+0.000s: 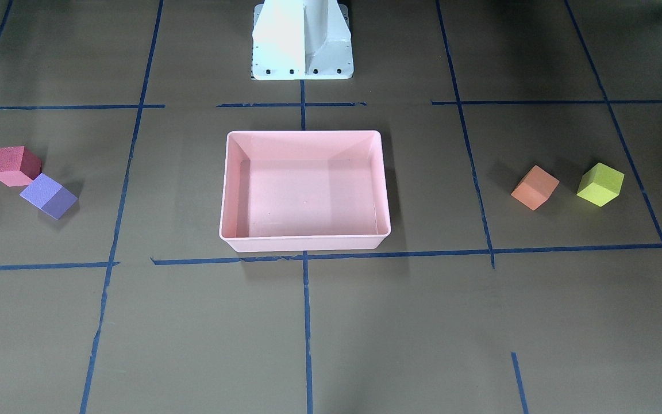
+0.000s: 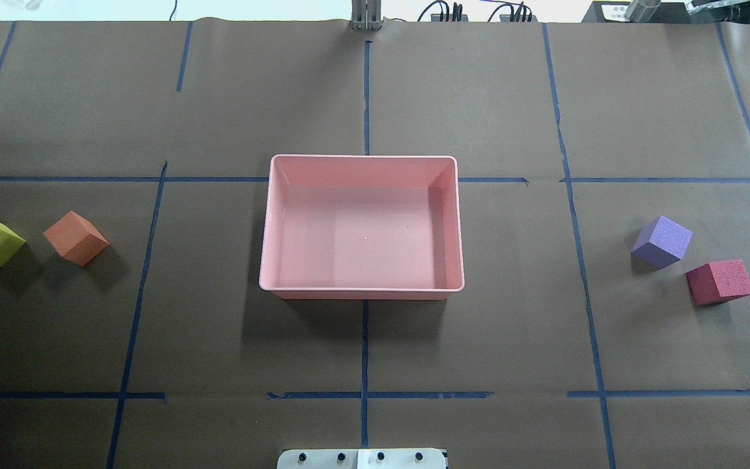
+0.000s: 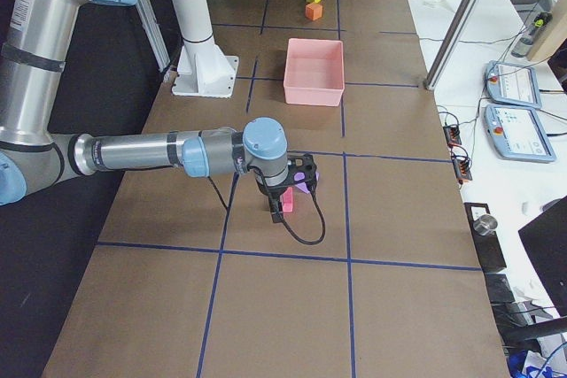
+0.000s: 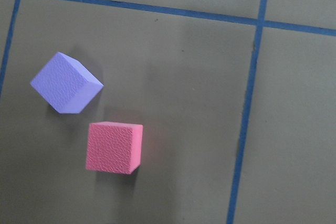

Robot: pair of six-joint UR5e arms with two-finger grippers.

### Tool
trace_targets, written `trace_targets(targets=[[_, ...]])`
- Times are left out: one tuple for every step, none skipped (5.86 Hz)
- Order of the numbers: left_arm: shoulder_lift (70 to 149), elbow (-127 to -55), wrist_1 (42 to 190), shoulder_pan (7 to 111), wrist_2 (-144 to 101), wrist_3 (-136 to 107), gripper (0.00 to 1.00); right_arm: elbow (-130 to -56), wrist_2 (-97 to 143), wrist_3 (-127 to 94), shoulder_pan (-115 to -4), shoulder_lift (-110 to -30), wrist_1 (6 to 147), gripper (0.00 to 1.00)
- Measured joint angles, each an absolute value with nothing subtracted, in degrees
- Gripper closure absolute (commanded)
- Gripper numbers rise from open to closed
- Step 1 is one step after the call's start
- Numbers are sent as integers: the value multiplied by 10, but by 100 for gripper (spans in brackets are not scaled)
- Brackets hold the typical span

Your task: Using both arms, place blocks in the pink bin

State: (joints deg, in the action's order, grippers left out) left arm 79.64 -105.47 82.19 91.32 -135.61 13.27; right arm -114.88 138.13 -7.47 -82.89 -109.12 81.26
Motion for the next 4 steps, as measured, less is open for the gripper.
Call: trace_targets(targets=[[796, -1055, 822, 913, -1356, 133, 0, -1143, 1357, -178, -767, -1091, 742, 0], [796, -1055, 822, 913, -1356, 133, 0, -1133, 1323, -261, -706, -1090, 680, 0], [796, -1055, 822, 913, -1356, 133, 0, -1114, 1299, -309, -667, -1089, 628, 0], [796, -1055, 822, 913, -1356, 133, 0, -1095, 1282, -341, -639, -1089, 588, 0]])
